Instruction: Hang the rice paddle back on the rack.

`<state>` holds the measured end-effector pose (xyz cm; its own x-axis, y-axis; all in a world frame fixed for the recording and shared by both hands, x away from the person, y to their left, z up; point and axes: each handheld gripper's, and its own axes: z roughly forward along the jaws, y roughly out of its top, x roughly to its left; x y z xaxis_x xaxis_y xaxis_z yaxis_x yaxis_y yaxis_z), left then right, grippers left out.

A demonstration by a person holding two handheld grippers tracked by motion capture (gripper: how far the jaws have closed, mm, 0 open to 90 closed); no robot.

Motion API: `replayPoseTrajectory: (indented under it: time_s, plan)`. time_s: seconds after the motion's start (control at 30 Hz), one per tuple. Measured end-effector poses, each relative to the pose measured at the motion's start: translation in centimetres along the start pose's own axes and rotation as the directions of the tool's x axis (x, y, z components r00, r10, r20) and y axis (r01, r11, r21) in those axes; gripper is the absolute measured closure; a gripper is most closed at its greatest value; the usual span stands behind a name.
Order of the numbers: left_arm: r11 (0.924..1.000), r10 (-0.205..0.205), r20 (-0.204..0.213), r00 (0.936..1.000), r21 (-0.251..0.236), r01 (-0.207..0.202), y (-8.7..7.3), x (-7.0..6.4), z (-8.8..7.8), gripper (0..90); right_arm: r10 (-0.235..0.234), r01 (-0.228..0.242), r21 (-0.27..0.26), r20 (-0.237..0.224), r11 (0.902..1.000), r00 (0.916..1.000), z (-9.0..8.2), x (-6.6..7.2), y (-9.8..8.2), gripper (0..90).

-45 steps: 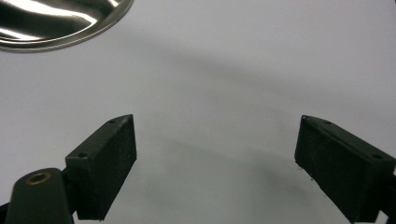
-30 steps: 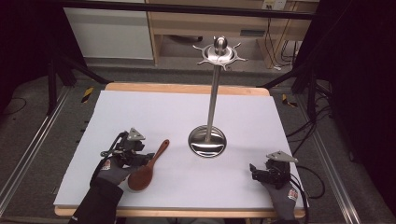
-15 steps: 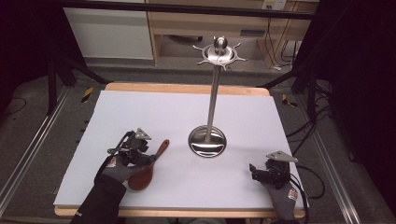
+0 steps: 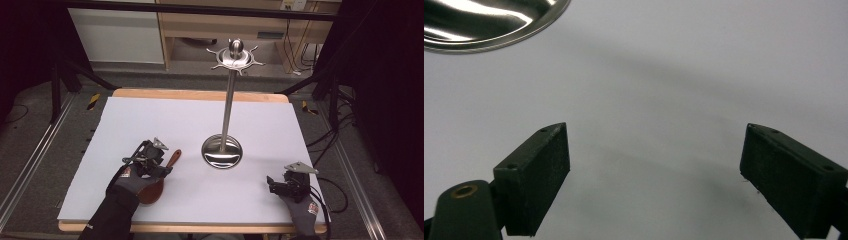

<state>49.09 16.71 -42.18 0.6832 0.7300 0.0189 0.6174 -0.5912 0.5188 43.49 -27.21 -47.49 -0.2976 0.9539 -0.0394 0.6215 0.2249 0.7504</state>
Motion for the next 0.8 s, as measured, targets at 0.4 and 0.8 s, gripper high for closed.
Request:
replayPoseTrajectory:
  time_s: [0.4, 0.8]
  plan:
    - [0.9989, -0.008, 0.001, 1.0000, 0.046, 0.008, 0.2, -0.1, 1.0, 54.7, 0.001, -0.001, -0.001, -0.003, 1.0000, 1.0000, 0.0, 0.0, 0.0, 12.8]
    - [0.9950, -0.001, -0.017, 0.9999, 0.100, 0.003, 0.4, 0.1, 2.2, 63.4, 0.005, -0.005, 0.003, -0.002, 1.0000, 1.0000, -0.1, 0.1, 0.0, 12.8]
